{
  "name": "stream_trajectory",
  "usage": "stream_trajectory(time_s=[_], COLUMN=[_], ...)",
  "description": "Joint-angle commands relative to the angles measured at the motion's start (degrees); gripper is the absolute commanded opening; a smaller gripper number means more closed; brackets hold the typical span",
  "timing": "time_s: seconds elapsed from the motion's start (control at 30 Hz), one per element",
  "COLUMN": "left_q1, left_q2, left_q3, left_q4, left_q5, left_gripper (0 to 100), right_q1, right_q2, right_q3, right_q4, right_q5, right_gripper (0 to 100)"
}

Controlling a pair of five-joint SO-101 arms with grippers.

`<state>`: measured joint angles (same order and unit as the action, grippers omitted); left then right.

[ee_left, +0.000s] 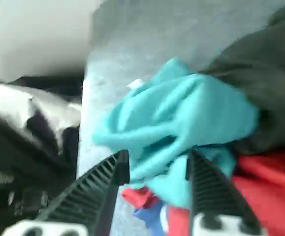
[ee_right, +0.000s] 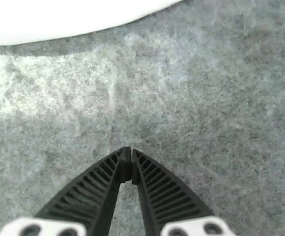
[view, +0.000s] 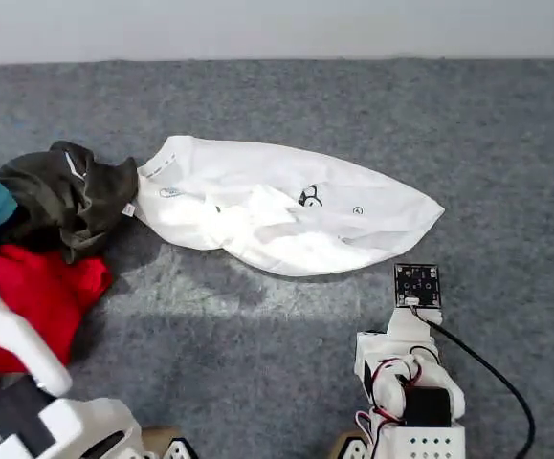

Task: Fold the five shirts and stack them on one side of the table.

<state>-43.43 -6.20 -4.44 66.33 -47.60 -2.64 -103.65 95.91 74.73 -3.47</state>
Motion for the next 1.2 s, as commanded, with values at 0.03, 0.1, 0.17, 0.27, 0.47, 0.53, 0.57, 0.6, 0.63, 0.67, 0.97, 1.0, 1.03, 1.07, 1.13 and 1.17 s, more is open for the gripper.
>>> stream_trajectory(time_s=[0.03,0.1,0.17,0.27,0.47,0.53,0.57,0.6,0.63,0.67,0.97,1.0,1.03,1.07,1.13,1.17], left_q1=[10.2,14.9,19.3,25.0,28.1,25.7,24.4,22.9,21.3,19.6,5.4,4.8,4.5,4.5,4.6,4.6], left_q2=[-3.0,-1.1,1.8,8.4,26.5,32.0,34.7,37.4,40.0,42.5,54.7,55.0,55.1,55.1,55.0,54.8], left_q3=[-2.2,-1.8,-1.5,-1.5,-2.4,-4.4,-6.0,-7.7,-9.5,-11.7,-35.2,-37.4,-39.8,-41.8,-45.9,-47.6], left_q4=[10.4,14.2,16.6,17.8,14.3,12.7,12.0,11.3,11.0,10.9,22.0,24.8,27.8,30.5,34.5,34.2], left_q5=[0.4,0.4,0.4,0.4,2.0,5.5,6.9,8.0,8.8,9.4,14.3,14.2,14.2,14.2,14.4,15.3], left_gripper=[19,18,13,7,2,2,2,2,2,2,2,2,1,1,1,1], right_q1=[-0.2,-0.2,-0.2,-0.2,-0.2,-0.2,-0.2,-0.2,-0.2,-0.2,-0.2,-0.2,-0.2,-0.2,-0.2,-0.2], right_q2=[-0.3,-0.3,-0.3,-0.3,-0.3,-0.3,-0.3,-0.3,-0.3,-0.3,-0.3,-0.3,-0.3,-0.3,-0.3,-0.3], right_q3=[0.4,0.4,0.4,0.4,0.4,0.4,0.4,0.4,0.4,0.4,0.4,0.4,0.4,0.4,0.4,0.4], right_q4=[0.2,0.2,0.2,0.2,0.2,0.2,0.2,0.2,0.2,0.2,0.2,0.2,0.2,0.2,0.2,0.2], right_q5=[0.4,0.4,0.4,0.4,0.4,0.4,0.4,0.4,0.4,0.4,0.4,0.4,0.4,0.4,0.4,0.4], right_gripper=[0.9,0.9,0.9,0.9,0.9,0.9,0.9,0.9,0.9,0.9,0.9,0.9,0.9,0.9,0.9,0.9])
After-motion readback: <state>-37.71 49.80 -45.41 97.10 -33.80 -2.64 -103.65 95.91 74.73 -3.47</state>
